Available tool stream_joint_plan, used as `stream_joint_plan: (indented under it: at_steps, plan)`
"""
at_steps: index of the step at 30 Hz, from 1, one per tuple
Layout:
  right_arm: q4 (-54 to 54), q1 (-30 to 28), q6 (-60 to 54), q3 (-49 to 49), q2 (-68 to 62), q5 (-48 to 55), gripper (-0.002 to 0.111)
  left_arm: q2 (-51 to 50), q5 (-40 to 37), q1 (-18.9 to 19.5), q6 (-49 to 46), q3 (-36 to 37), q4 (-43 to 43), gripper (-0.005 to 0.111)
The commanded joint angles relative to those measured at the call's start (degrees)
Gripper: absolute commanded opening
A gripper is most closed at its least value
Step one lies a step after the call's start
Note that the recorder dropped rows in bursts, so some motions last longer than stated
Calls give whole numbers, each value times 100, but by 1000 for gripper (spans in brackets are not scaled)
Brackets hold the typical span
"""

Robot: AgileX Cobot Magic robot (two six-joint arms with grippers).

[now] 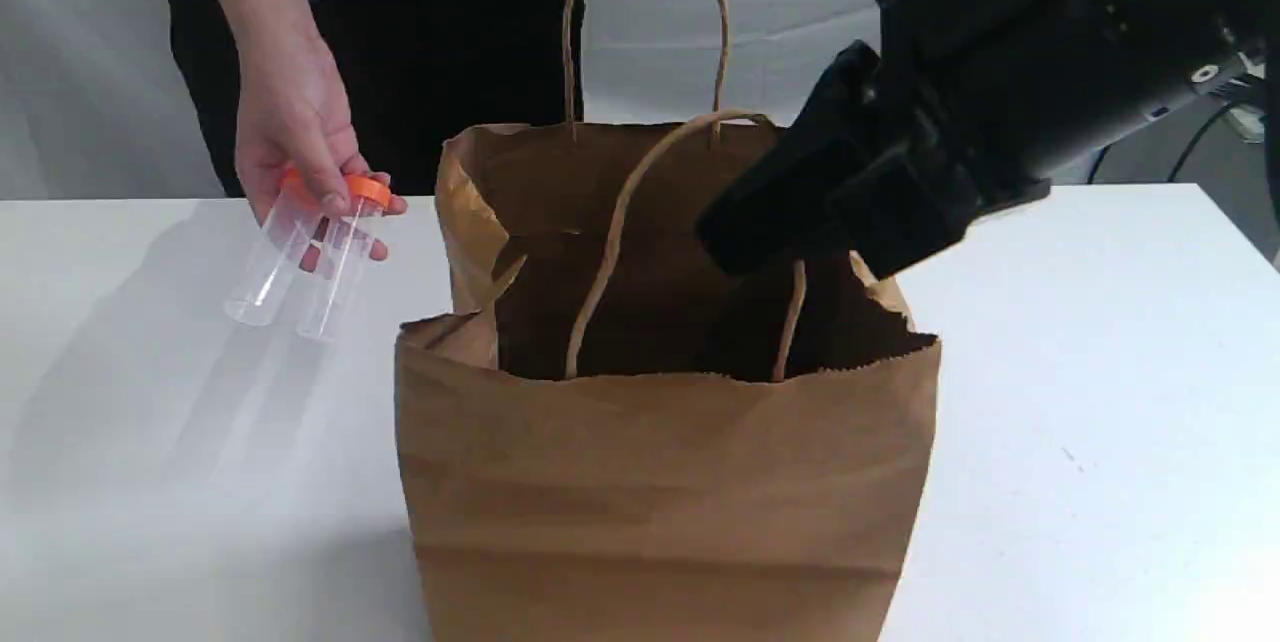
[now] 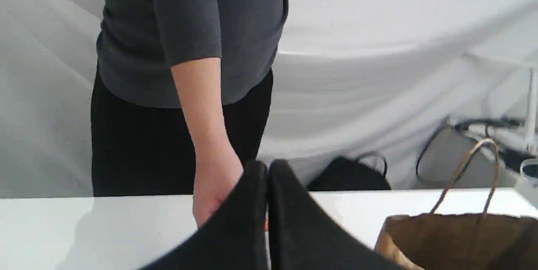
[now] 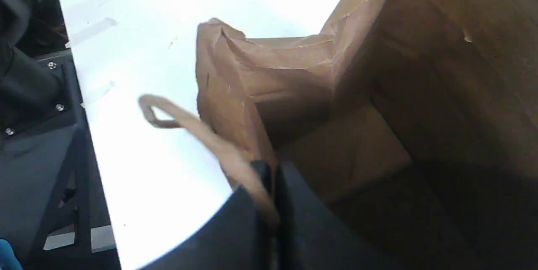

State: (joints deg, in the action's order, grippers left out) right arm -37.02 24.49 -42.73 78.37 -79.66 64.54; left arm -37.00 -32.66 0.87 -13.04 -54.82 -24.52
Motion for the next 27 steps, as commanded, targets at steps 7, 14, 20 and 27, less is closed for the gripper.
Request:
stream_joint_plan:
  at_steps: [7,14,20,27]
  plan:
    - [-62,9,-59,-28,11,-122,0,-3574,-3014,10,-2347,-3012,-1778,0]
    - [-62,9,-59,-28,11,-110,0,-5422,-3730,-115,-2976,-4221,-2363,7]
    - [-62,9,-59,-28,11,-121,0,-6290,-3730,-568,-3377,-4354,-2196,39]
    - [-62,9,-59,-28,11,-111,0,-6510,-3611,-1062,-3553,-4354,-2078,53]
